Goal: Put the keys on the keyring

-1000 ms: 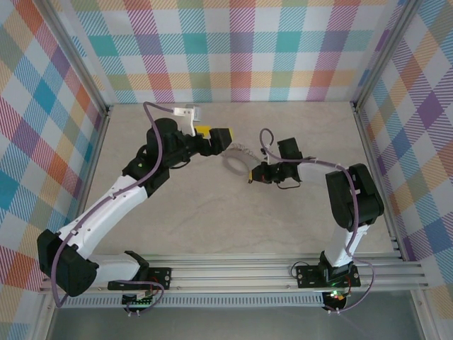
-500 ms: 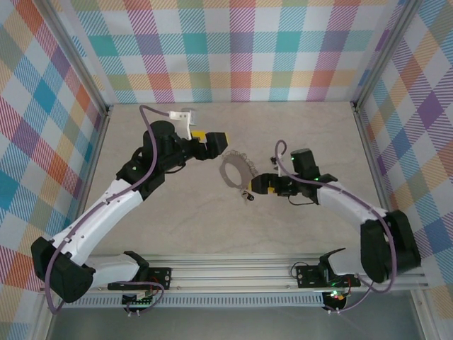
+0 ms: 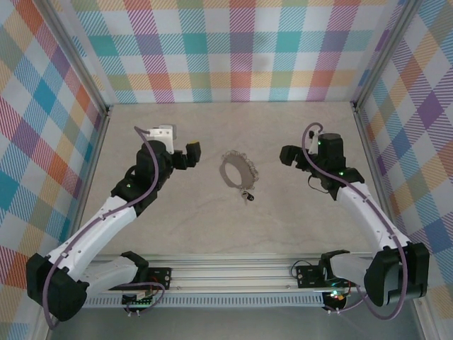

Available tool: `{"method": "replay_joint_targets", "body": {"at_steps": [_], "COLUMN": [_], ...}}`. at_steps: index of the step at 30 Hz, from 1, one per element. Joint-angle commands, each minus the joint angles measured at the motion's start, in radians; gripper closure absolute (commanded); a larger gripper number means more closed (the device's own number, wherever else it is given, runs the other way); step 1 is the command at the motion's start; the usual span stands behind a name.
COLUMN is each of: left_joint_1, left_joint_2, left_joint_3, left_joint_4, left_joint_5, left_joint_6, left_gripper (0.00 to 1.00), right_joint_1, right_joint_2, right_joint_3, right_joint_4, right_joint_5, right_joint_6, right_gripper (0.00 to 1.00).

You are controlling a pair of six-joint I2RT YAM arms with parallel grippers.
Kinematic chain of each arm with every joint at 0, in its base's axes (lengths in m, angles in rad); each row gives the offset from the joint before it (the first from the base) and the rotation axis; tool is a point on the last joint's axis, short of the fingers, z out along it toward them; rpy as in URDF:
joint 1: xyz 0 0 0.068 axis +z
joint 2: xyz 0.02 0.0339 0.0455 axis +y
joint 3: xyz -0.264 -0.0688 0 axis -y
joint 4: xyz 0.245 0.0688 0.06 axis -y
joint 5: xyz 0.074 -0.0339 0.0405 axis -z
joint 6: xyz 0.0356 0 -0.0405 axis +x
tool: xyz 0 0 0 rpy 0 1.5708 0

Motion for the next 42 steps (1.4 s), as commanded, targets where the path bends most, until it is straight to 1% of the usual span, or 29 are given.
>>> {"method": "replay_joint_targets", "body": {"at_steps": [1,4,7,10,13,14,15,16,18,22,24,25,27,28,29,30,31,32,33,34,36,42], "left_joint_1": [0.085,0.154,0.21,0.249,0.276,0.285,0.29,0.293,0.32,0.384,0.406,0.417,0.429,0.429,0.43,0.43,0.43,0.429,0.428,0.424,0.418,0.416], "left_joint_2": [-0.039,-0.04,-0.001,0.084,0.181,0.211,0.239,0.261,0.299,0.37,0.41,0.42,0.459,0.481,0.507,0.511,0.506,0.511,0.511,0.513,0.514,0.515], "left_joint_3": [-0.071,-0.16,-0.262,-0.355,-0.417,-0.424,-0.408,-0.405,-0.418,-0.442,-0.459,-0.46,-0.459,-0.461,-0.465,-0.462,-0.464,-0.462,-0.453,-0.448,-0.443,-0.442], "left_joint_4": [0.073,0.139,0.249,0.392,0.537,0.577,0.559,0.576,0.639,0.73,0.793,0.806,0.839,0.858,0.891,0.884,0.884,0.885,0.867,0.861,0.852,0.85], "left_joint_5": [-0.086,-0.07,-0.071,-0.064,-0.048,-0.022,-0.012,-0.009,0.026,0.121,0.153,0.169,0.215,0.222,0.233,0.238,0.238,0.241,0.244,0.243,0.233,0.228], "left_joint_6": [0.078,0.094,0.104,0.118,0.109,0.114,0.127,0.143,0.158,0.128,0.123,0.115,0.115,0.117,0.122,0.125,0.124,0.126,0.133,0.136,0.14,0.141], "left_gripper": [0.0,0.0,0.0,0.0,0.0,0.0,0.0,0.0,0.0,0.0,0.0,0.0,0.0,0.0,0.0,0.0,0.0,0.0,0.0,0.0,0.0,0.0], "right_joint_1": [-0.016,-0.044,-0.085,-0.114,-0.146,-0.153,-0.157,-0.161,-0.174,-0.173,-0.173,-0.173,-0.174,-0.174,-0.173,-0.174,-0.174,-0.175,-0.176,-0.178,-0.201,-0.2], "right_joint_2": [-0.014,0.001,0.016,0.056,0.119,0.137,0.154,0.165,0.194,0.265,0.306,0.296,0.321,0.347,0.396,0.389,0.367,0.388,0.393,0.386,0.39,0.391], "right_joint_3": [-0.064,-0.099,-0.18,-0.241,-0.287,-0.307,-0.335,-0.361,-0.39,-0.445,-0.495,-0.491,-0.507,-0.525,-0.55,-0.544,-0.522,-0.509,-0.481,-0.448,-0.438,-0.439], "right_joint_4": [0.135,0.19,0.317,0.431,0.526,0.568,0.638,0.696,0.78,0.956,1.096,1.065,1.12,1.181,1.295,1.258,1.177,1.193,1.146,1.06,1.052,1.055], "right_joint_5": [0.269,0.345,0.353,0.372,0.357,0.345,0.342,0.339,0.288,0.237,0.209,0.18,0.111,0.079,0.059,0.055,0.042,0.022,0.0,-0.007,-0.046,-0.043], "right_joint_6": [-0.081,-0.114,-0.133,-0.191,-0.22,-0.238,-0.256,-0.258,-0.227,-0.249,-0.267,-0.274,-0.301,-0.315,-0.33,-0.328,-0.33,-0.341,-0.348,-0.345,-0.331,-0.334], "right_gripper": [0.0,0.0,0.0,0.0,0.0,0.0,0.0,0.0,0.0,0.0,0.0,0.0,0.0,0.0,0.0,0.0,0.0,0.0,0.0,0.0,0.0,0.0]}}
